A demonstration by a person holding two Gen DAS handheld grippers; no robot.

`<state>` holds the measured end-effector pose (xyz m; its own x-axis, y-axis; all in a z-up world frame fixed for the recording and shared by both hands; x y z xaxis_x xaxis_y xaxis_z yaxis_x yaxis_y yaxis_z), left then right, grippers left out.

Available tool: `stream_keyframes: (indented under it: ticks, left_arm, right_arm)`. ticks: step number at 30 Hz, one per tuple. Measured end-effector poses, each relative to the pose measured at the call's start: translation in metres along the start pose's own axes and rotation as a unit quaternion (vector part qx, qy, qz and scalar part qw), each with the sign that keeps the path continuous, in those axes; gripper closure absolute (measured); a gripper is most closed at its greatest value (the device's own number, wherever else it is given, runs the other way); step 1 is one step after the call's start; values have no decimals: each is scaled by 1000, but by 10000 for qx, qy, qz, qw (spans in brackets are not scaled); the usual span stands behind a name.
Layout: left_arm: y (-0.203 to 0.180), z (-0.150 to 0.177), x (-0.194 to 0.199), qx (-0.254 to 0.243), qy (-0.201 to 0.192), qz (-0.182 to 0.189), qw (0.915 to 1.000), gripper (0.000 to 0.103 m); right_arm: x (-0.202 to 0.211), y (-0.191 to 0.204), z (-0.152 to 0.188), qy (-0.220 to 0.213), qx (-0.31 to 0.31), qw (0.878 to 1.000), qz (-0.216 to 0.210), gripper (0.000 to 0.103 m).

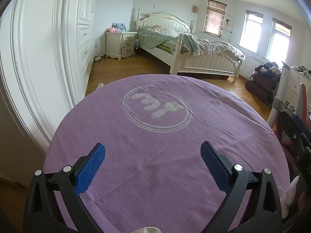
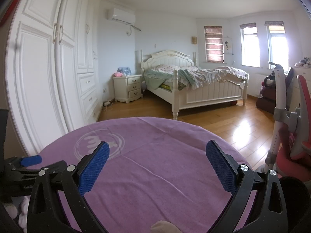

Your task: Collect trash

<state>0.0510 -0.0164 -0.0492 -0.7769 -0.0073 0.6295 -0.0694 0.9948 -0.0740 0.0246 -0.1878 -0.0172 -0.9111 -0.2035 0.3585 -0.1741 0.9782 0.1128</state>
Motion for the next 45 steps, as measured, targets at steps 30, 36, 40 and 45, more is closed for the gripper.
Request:
stream_keyframes:
  ticks: [30,36,40,45]
  left_arm:
    - [0,0,0,-27,-4,-21,10000,5]
    - [3,-3,-1,-70,6,-26,10000,5]
    - [2,-3,-1,-73,4,-25,10000,5]
    - [3,-3,-2,-77,0,-29,10000,5]
  right_arm:
    - [-1,0,2,-16,-15,10000,4,5]
    - [-1,0,2,-16,-14,10000,6,5]
    - [-1,0,2,-17,-17,10000,7,5]
    - [-1,0,1,-18,-25,10000,11,5]
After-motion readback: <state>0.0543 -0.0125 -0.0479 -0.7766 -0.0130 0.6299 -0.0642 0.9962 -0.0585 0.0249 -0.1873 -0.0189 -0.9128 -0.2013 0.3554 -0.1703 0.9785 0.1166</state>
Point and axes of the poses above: each gripper's, at about its wrist camera, not at the fingertips, and x roughly against the way its jaws point, y to its left, z to its underside, the point moved 2 cm from there along -x, roughly the way its jaws point, and after that the axes turned 3 degrees about -x, right-handed, at the moved point
